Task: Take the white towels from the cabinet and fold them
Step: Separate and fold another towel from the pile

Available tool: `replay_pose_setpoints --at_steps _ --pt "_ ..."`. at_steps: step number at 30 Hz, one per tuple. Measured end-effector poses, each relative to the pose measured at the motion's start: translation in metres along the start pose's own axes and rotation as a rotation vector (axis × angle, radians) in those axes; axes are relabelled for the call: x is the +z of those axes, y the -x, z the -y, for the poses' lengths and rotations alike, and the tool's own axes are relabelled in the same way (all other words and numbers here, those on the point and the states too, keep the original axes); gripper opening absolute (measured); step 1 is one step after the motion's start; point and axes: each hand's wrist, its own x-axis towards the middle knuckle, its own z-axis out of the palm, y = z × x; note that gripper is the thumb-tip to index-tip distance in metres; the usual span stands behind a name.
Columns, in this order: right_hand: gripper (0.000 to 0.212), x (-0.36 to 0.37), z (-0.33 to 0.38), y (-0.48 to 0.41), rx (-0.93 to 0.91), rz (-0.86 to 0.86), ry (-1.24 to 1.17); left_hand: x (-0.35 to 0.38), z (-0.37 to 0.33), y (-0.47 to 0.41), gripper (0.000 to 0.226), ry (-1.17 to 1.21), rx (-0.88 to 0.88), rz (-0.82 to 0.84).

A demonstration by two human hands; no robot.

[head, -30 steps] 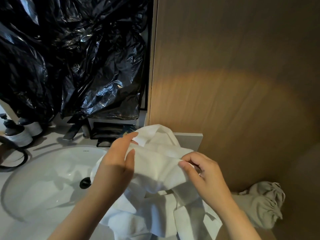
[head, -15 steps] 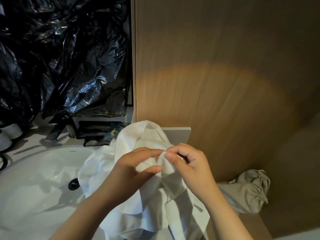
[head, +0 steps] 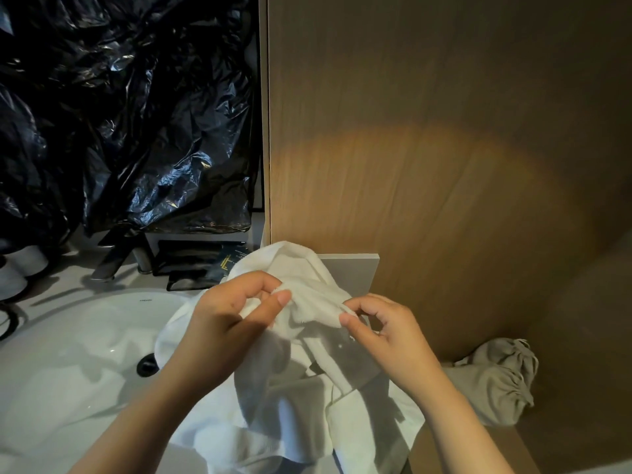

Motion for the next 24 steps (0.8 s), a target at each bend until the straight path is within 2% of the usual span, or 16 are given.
replay_pose_setpoints --at_steps 4,8,12,14,15,17,19,21,24 --pt "0.014 0.006 -0.019 -0.005 0.001 -0.135 0.131 -0.007 -0.001 0.0 0.02 -0.015 0.004 -0.05" --pt "0.017 -0.001 -0.021 -0.011 0.061 -0.198 0.051 -0.021 0.01 -0.005 0.018 -0.092 -0.057 -0.17" --pt "0.016 -0.004 -0.001 -0.013 0.012 -0.245 -0.134 -0.033 0.024 -0.015 0.011 -0.386 -0.188 -0.135" --pt "0.016 -0.003 0.014 -0.015 -0.02 -0.231 -0.178 -0.031 0.02 -0.015 0.006 -0.491 -0.145 -0.152" --pt "0.016 -0.002 0.02 -0.015 -0.035 -0.203 -0.175 -0.028 0.017 -0.013 0.01 -0.507 -0.056 -0.172" --pt "0.015 0.0 0.03 -0.017 -0.062 -0.138 -0.142 -0.02 0.006 -0.01 0.021 -0.487 0.159 -0.132" --pt "0.012 0.002 0.038 -0.019 -0.091 -0.113 -0.115 -0.009 -0.004 -0.005 0.026 -0.372 0.272 -0.045" --pt "0.013 0.003 0.045 -0.02 -0.099 -0.113 -0.123 -0.003 -0.013 -0.002 0.026 -0.233 0.228 0.034" --pt "0.011 0.001 0.056 -0.02 -0.099 -0.088 -0.158 0.005 -0.014 -0.001 0.041 -0.078 -0.006 0.092"
